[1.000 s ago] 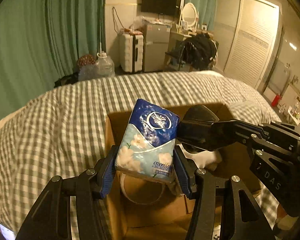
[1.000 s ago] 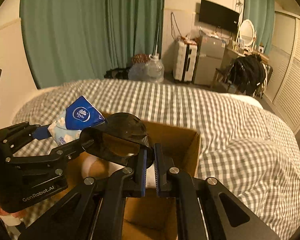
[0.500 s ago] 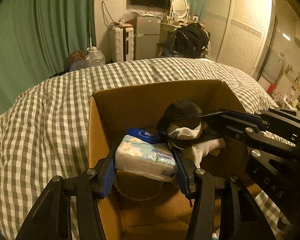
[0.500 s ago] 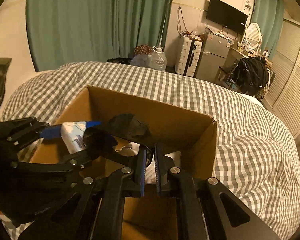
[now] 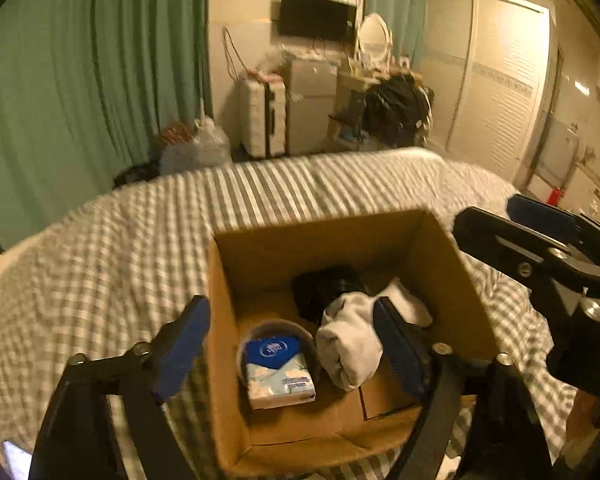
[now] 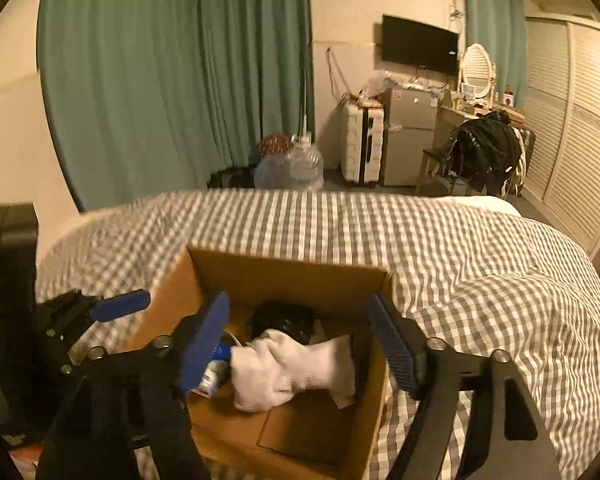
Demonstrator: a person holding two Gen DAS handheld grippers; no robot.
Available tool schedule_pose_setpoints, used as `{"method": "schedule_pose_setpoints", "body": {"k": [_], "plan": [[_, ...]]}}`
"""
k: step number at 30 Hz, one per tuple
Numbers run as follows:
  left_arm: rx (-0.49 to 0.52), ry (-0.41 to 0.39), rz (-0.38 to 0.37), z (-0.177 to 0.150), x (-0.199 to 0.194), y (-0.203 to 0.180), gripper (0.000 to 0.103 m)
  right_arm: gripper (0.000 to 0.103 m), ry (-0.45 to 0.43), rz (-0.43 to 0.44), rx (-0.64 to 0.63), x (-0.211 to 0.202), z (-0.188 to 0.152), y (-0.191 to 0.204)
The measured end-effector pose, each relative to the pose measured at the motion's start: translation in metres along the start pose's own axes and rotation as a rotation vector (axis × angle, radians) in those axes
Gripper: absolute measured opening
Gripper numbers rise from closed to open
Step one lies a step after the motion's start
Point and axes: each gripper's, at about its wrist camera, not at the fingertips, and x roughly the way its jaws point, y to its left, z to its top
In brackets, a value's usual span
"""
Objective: Organize objects
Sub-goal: 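Lift both tools away from the box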
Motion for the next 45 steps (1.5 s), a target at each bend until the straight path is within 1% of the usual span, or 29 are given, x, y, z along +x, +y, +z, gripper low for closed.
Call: {"method": "schedule_pose_setpoints", "body": {"k": [1,4,6,7,9,13,15,17,20,22,25,28,29,30,32,34,36,38,42,45], "plan": [[-0.002,-0.032,0.004,0.004,-0.017,-0.001,0.095,0.076,-0.017,-0.003,0.004,-0.011,0.003,0.001],[0.001,-0.094,0.008,0.014,-0.058,-0.004,0.096,0.083,-0.076,-0.018,-0.016,-0.050,0.011,0.009],[0.007,-0.138,0.015,0.021,-0.089,-0.006,0.097,0.089,-0.123,-0.048,-0.035,-0.082,0.017,0.014],[0.012,-0.162,0.015,0.023,-0.106,-0.007,0.099,0.091,-0.148,-0.065,-0.040,-0.098,0.019,0.016],[0.022,-0.202,0.015,0.027,-0.138,-0.009,0.100,0.096,-0.203,-0.109,-0.046,-0.136,0.024,0.021],[0.031,-0.284,0.035,0.030,-0.205,-0.012,0.102,0.100,-0.294,-0.170,-0.070,-0.201,0.031,0.029],[0.029,-0.314,0.032,0.029,-0.233,-0.013,0.103,0.101,-0.331,-0.180,-0.073,-0.231,0.032,0.032],[0.030,-0.335,0.025,0.027,-0.256,-0.014,0.103,0.101,-0.358,-0.182,-0.067,-0.261,0.031,0.035],[0.033,-0.364,0.007,0.018,-0.287,-0.013,0.103,0.102,-0.371,-0.192,-0.065,-0.293,0.028,0.039],[0.030,-0.381,-0.005,0.008,-0.302,-0.010,0.103,0.102,-0.386,-0.220,-0.075,-0.312,0.022,0.043],[0.031,-0.388,-0.017,-0.008,-0.317,-0.008,0.103,0.103,-0.402,-0.239,-0.106,-0.333,0.005,0.053],[0.023,-0.388,-0.013,-0.029,-0.323,-0.004,0.103,0.103,-0.383,-0.258,-0.130,-0.338,-0.016,0.063],[0.018,-0.382,-0.009,-0.038,-0.322,-0.004,0.103,0.103,-0.371,-0.257,-0.133,-0.337,-0.024,0.066],[0.016,-0.372,-0.003,-0.045,-0.320,-0.003,0.103,0.103,-0.357,-0.240,-0.140,-0.334,-0.034,0.070],[-0.003,-0.353,0.027,-0.063,-0.309,-0.001,0.103,0.103,-0.326,-0.208,-0.150,-0.324,-0.050,0.077],[-0.022,-0.326,0.085,-0.079,-0.293,0.001,0.103,0.103,-0.317,-0.175,-0.159,-0.308,-0.068,0.082],[-0.049,-0.288,0.128,-0.094,-0.271,0.003,0.103,0.103,-0.294,-0.158,-0.169,-0.288,-0.083,0.086],[-0.056,-0.237,0.137,-0.109,-0.245,0.004,0.103,0.103,-0.221,-0.157,-0.158,-0.257,-0.101,0.086],[-0.046,-0.118,0.163,-0.139,-0.184,0.003,0.103,0.103,-0.097,-0.111,-0.104,-0.206,-0.130,0.073],[-0.043,-0.006,0.163,-0.159,-0.140,0.003,0.103,0.103,0.007,-0.086,-0.067,-0.166,-0.149,0.062]]}}
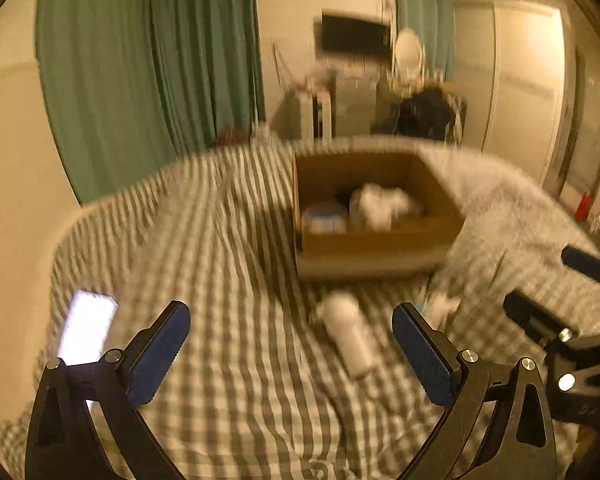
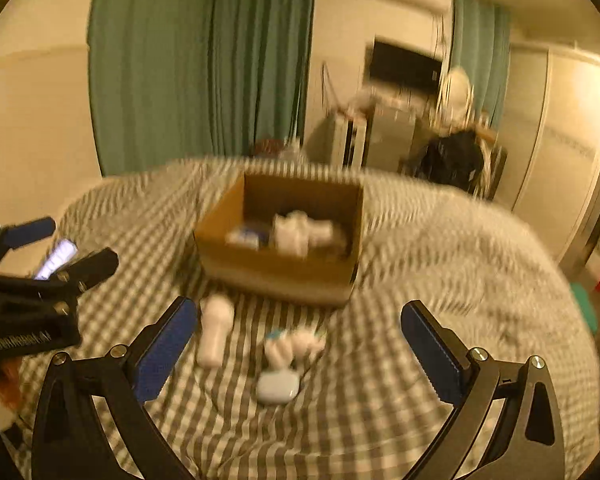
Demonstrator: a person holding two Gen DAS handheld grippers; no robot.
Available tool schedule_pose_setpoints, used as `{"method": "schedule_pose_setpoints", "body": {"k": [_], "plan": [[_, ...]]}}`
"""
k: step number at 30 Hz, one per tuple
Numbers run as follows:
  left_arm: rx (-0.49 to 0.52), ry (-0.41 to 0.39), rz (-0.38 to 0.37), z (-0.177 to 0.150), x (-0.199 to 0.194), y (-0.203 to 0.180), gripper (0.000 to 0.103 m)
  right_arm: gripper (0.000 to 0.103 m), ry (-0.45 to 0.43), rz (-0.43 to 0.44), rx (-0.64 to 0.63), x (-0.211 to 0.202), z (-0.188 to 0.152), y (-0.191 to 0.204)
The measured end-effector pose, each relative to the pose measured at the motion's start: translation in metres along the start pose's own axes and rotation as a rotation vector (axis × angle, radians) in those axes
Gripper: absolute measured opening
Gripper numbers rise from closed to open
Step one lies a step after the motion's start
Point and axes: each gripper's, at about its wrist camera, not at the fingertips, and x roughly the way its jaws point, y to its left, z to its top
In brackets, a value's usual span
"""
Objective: Organize objects
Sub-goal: 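Lower the right tool onto the white earbud case and close it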
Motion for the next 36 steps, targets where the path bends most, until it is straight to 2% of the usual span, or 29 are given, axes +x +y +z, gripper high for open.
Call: {"method": "schedule_pose_setpoints", "body": {"k": [3,7,12,14,16,17,19,22,23,24,26,31,36], "plan": [[-0.001,0.077,-0.013,-0.019,0.032,-0.004,0.103,0.102,0.079,0.013,0.003,0.032,-0.015,-0.002],[0.039,0.147,0.033,-0.033,0.062,-0.007,0.103,0.102,0.163,0.014,0.009,0.067,-0.033,-0.006],[0.034,0.201,0.021,-0.041,0.083,-0.003,0.103,0.087,0.259,0.101,-0.006,0.099,-0.037,0.003],[0.036,0.220,0.030,-0.042,0.088,-0.002,0.103,0.082,0.327,0.144,-0.033,0.115,-0.041,0.010],[0.030,0.239,0.022,-0.043,0.093,0.000,0.103,0.072,0.391,0.165,-0.052,0.126,-0.049,0.014],[0.028,0.245,0.026,-0.043,0.093,0.002,0.103,0.068,0.422,0.167,-0.056,0.133,-0.053,0.015],[0.023,0.254,0.035,-0.044,0.096,0.004,0.103,0.068,0.480,0.157,-0.053,0.146,-0.060,0.015],[0.017,0.256,0.036,-0.043,0.098,0.004,0.103,0.065,0.520,0.153,-0.053,0.155,-0.066,0.016],[0.017,0.255,0.035,-0.042,0.098,0.003,0.103,0.060,0.534,0.143,-0.058,0.159,-0.068,0.016],[0.018,0.256,0.035,-0.041,0.099,0.003,0.103,0.050,0.540,0.134,-0.062,0.160,-0.069,0.017],[0.017,0.254,0.026,-0.041,0.097,0.003,0.103,0.050,0.534,0.135,-0.064,0.158,-0.070,0.017],[-0.004,0.261,-0.007,-0.037,0.098,0.000,0.103,0.050,0.441,0.139,-0.057,0.131,-0.067,0.016],[-0.007,0.270,-0.060,-0.029,0.110,-0.016,0.103,0.050,0.325,0.146,0.052,0.098,-0.055,-0.010]]}}
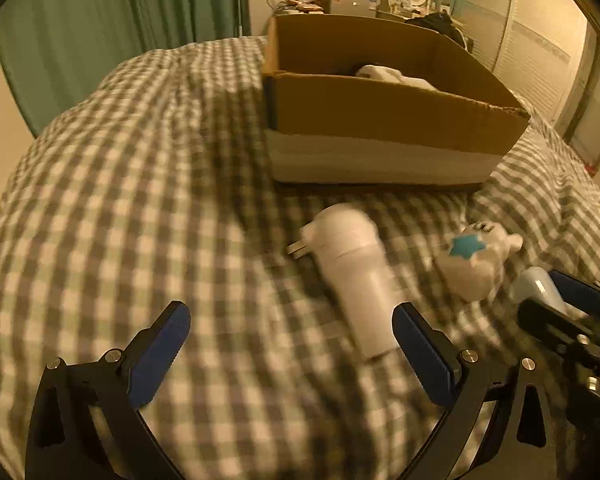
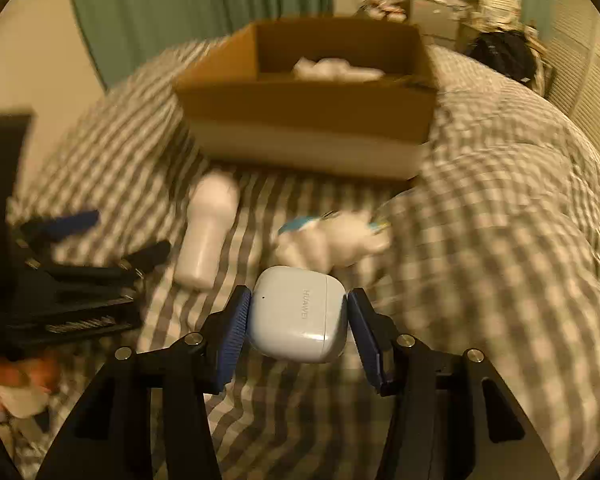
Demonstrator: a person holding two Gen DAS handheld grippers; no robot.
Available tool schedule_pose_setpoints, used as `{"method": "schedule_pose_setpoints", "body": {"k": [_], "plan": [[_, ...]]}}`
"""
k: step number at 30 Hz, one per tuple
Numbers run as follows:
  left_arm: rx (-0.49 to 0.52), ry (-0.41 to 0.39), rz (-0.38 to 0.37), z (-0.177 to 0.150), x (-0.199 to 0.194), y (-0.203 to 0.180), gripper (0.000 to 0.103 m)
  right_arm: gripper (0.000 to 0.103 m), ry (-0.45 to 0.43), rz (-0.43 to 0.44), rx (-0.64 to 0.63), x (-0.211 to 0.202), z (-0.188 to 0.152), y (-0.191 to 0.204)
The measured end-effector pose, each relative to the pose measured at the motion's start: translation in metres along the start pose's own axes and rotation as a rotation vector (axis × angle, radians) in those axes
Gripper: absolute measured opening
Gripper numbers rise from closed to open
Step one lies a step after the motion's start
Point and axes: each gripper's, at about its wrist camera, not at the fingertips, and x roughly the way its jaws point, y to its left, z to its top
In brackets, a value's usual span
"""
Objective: Organize objects
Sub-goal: 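Lower the right tool onto the white earbud case and close it, then grasp the white bottle with the left tool while the right holds the earbud case, then carry the bottle and earbud case into the box and open both tools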
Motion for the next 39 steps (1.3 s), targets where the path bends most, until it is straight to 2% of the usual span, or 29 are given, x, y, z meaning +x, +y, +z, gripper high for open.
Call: {"method": "schedule_pose_setpoints", "body": {"k": [3,5,7,8,9,10,12,14,18,28,39], "plan": [[0.016,0.009,-0.029,0.009,0.014,-0.013,0.102,0.050,-0.039,-0.004,0.052,-0.012,0.001,-0.011],[0.022,0.016,-0.029,0.014,0.023,-0.019,0.094,0.050,-0.047,0.010,0.065,-0.012,0.000,-0.017],[0.024,0.038,-0.031,0.017,0.035,-0.023,0.075,0.050,-0.042,0.018,0.078,-0.010,0.003,-0.021],[0.020,0.058,-0.044,0.017,0.042,-0.023,0.070,0.050,-0.042,0.022,0.086,-0.009,0.002,-0.023],[0.005,0.084,-0.062,0.017,0.049,-0.022,0.059,0.050,-0.038,0.028,0.091,-0.009,0.002,-0.025],[-0.007,0.101,-0.082,0.016,0.054,-0.021,0.054,0.050,-0.037,0.030,0.090,-0.006,0.005,-0.024],[-0.015,0.102,-0.083,0.015,0.058,-0.021,0.054,0.050,-0.034,0.030,0.083,-0.004,0.005,-0.021],[-0.008,0.089,-0.089,0.014,0.055,-0.022,0.046,0.050,-0.031,0.023,0.077,-0.004,0.006,-0.020],[0.008,0.072,-0.076,0.009,0.045,-0.024,0.039,0.050,-0.037,0.006,0.059,0.004,0.005,-0.012],[0.019,0.021,-0.049,-0.010,-0.015,-0.017,0.039,0.050,-0.083,-0.061,0.016,-0.013,0.004,0.003],[0.041,-0.096,-0.076,-0.027,-0.094,-0.016,0.039,0.050,-0.158,-0.099,-0.009,-0.070,-0.011,0.025]]}}
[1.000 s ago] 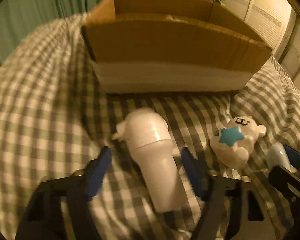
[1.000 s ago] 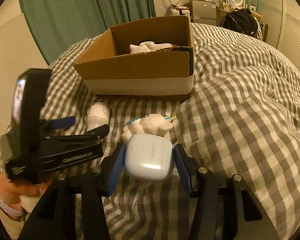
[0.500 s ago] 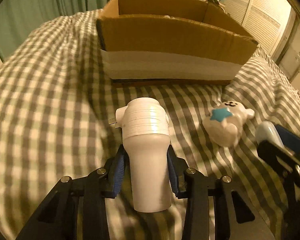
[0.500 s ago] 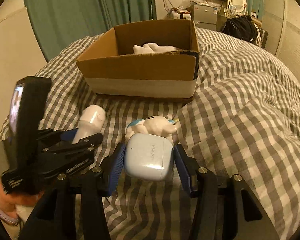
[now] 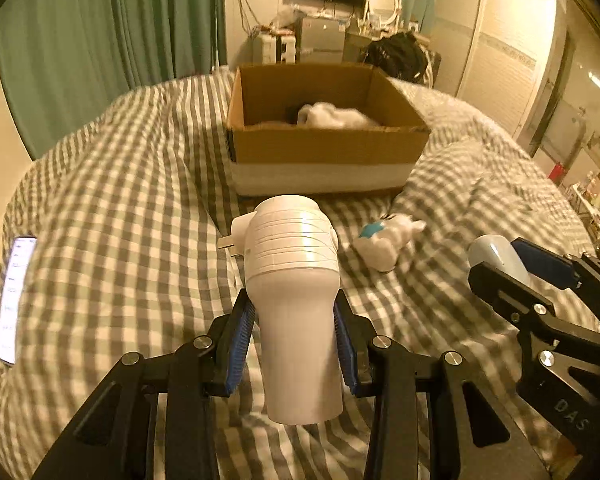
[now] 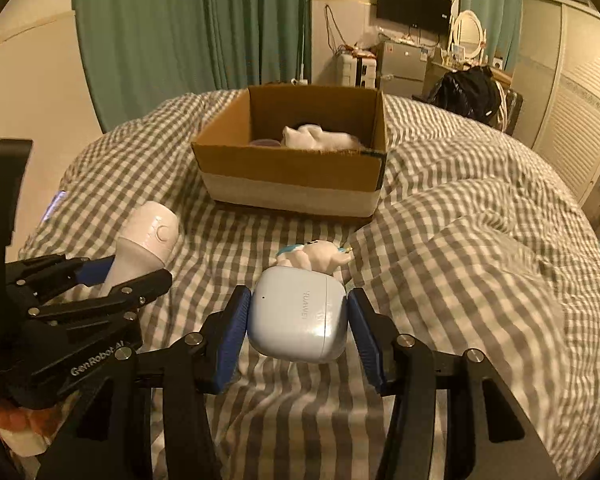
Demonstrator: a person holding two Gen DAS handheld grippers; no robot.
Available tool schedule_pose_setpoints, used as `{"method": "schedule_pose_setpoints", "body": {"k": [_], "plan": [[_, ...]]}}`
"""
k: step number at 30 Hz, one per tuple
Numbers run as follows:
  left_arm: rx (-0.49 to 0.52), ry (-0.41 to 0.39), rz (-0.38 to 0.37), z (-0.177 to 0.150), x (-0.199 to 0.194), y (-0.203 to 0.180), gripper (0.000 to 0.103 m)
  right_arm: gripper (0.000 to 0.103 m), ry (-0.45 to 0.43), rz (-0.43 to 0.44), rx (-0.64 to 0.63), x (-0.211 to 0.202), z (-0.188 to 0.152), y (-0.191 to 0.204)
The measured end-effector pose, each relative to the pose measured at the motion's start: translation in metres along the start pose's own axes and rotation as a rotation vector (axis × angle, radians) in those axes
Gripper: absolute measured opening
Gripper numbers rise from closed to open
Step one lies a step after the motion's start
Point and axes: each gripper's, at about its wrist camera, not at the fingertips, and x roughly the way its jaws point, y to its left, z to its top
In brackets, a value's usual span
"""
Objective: Organize objects
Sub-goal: 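Carry the bottle and earbud case into the box and open both tools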
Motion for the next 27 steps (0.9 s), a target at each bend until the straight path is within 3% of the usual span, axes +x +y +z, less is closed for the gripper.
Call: {"method": "schedule_pose_setpoints", "body": {"k": [10,20,27], "plan": [[0.012,-0.115,-0.025,0.009,-0.065,-0.003,0.039,0.050,-0.101,-0.009,-0.017,-0.059,0.012,0.011],[0.026,-0.232,-0.064,0.053,-0.107,-0.004,0.039,0.050,-0.218,0.008,-0.052,-0.107,0.051,0.016],[0.025,-0.288,-0.083,0.098,-0.111,-0.001,0.039,0.050,-0.286,0.013,-0.086,-0.118,0.092,0.015]]}}
